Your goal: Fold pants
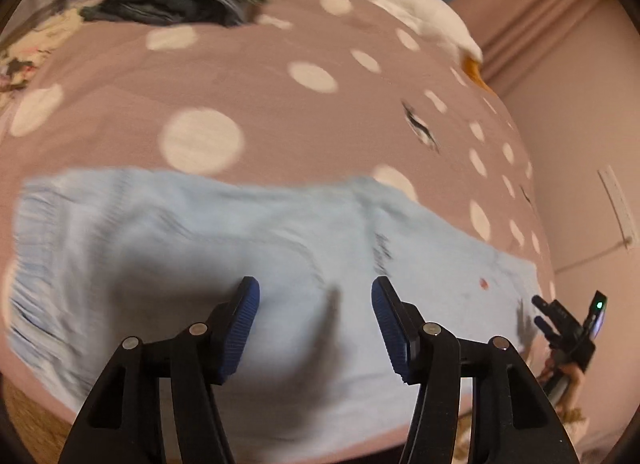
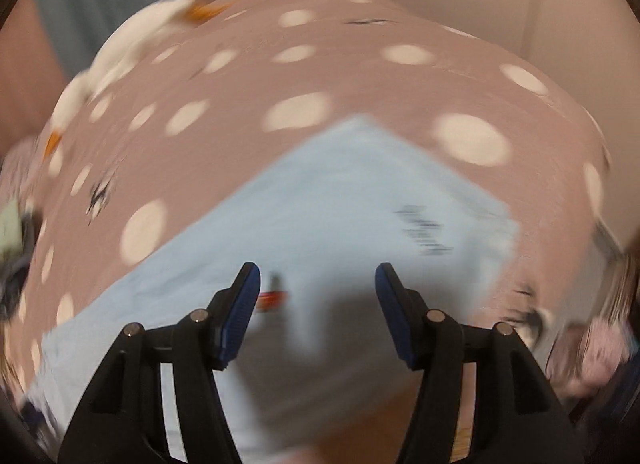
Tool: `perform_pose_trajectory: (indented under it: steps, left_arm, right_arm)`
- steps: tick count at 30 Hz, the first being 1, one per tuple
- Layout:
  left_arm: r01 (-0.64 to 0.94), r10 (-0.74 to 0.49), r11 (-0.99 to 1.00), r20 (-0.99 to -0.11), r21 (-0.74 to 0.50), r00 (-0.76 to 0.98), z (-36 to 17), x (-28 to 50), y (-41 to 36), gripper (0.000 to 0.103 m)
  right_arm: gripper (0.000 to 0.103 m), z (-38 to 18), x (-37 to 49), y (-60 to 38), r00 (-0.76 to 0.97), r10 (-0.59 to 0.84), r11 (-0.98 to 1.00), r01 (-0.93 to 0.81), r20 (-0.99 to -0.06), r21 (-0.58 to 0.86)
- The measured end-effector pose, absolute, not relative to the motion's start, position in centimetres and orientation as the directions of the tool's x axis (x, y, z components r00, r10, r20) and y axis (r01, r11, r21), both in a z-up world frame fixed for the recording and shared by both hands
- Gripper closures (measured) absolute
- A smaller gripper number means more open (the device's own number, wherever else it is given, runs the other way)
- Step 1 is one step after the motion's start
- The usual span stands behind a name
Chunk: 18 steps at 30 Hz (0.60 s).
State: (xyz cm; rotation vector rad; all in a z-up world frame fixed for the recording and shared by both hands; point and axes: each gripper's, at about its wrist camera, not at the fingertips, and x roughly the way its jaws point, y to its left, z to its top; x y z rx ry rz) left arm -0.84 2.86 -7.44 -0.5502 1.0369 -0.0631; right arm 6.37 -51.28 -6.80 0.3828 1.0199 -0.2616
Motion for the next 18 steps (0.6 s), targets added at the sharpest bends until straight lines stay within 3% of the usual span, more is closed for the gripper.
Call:
perform_pose_trajectory:
  steps: [3, 7, 10, 12, 18]
  left_arm:
    - [-0.169, -0.368, 0.851, -0.794, -0.497, 0.484, -8.5, -0.5, 0.9, 0.046]
    - [-0.193, -0.315, 0.880, -0.839, -0.433, 0.444, -9.9, 0.1, 0.1, 0.046]
    - [-0.202, -0.323, 0.873, -0.837, -0.443, 0.441, -10.0, 0.1, 0.3, 0.046]
    - [-0.212, -0.335, 0.862, -0.832, -0.460, 0.443, -10.0, 0.0, 0.6, 0.046]
    - [-0.212, -0.335, 0.865, -0.839, -0.454, 0.429, -9.9, -0.1, 0.6, 0.046]
  right_arm:
    - [0.049, -7.2, 5.4, -53.6, 0.490, -0.080, 0.871, 0.458, -0.868, 0.178]
    - [0.059, -7.8, 4.8, -55.5, 0.484, -0.081, 0.852, 0.488, -0.871, 0.192]
    - [0.072, -8.7, 4.9, -56.1, 0.491, -0.037, 0.848, 0.476, -0.870, 0.233]
    - [0.098, -9.1, 5.3, -56.4, 0.484, -0.065, 0.848, 0.488, -0.873, 0.207]
    - [0.101, -6.7, 3.3, -57.3, 0.553, -0.092, 0.827, 0.506, -0.828, 0.246]
